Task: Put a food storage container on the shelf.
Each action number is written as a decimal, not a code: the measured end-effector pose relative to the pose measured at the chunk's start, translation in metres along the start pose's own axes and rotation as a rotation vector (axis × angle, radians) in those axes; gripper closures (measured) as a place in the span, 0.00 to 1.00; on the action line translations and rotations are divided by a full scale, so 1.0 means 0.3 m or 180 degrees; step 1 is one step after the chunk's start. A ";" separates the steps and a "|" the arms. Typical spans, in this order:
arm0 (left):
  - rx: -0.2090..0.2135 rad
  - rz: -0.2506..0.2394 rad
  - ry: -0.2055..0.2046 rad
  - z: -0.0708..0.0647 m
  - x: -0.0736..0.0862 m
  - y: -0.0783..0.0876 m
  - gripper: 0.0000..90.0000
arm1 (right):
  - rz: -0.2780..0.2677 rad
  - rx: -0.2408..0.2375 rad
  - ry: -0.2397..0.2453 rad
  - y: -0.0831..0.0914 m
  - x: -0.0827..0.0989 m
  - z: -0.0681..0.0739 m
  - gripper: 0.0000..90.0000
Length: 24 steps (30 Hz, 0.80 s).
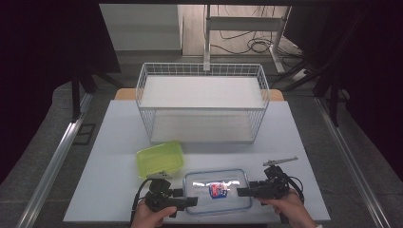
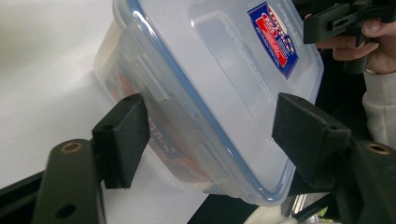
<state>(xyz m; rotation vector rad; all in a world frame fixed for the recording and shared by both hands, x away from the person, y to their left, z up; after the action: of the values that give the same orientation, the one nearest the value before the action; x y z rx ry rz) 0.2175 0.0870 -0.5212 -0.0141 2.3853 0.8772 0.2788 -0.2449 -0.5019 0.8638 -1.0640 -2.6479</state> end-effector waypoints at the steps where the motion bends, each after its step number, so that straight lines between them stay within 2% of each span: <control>1: -0.0007 -0.0011 -0.0009 -0.002 0.002 0.003 0.33 | -0.0012 -0.0001 0.0001 0.003 0.002 0.002 0.36; 8: -0.0013 -0.0082 -0.0050 -0.013 0.011 0.013 0.38 | -0.0084 -0.0060 0.0025 0.023 0.016 0.005 0.42; 24: -0.0023 -0.0128 -0.0085 -0.021 0.023 0.025 0.43 | -0.0127 -0.0121 0.0043 0.037 0.026 0.005 0.46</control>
<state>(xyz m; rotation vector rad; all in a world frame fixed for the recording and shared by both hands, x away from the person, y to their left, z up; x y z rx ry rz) 0.2071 0.0905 -0.5166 -0.0527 2.3489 0.8620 0.2709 -0.2549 -0.4971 0.9033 -1.0002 -2.6816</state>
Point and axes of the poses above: each handheld gripper's, and its own axes: y roughly backward along the jaws, x roughly out of its underside, z roughly to its left, the point moved 2 cm from there along -y, roughly forward along the jaws, and after that the axes turned 4 degrees about z, right-handed, at the moved point
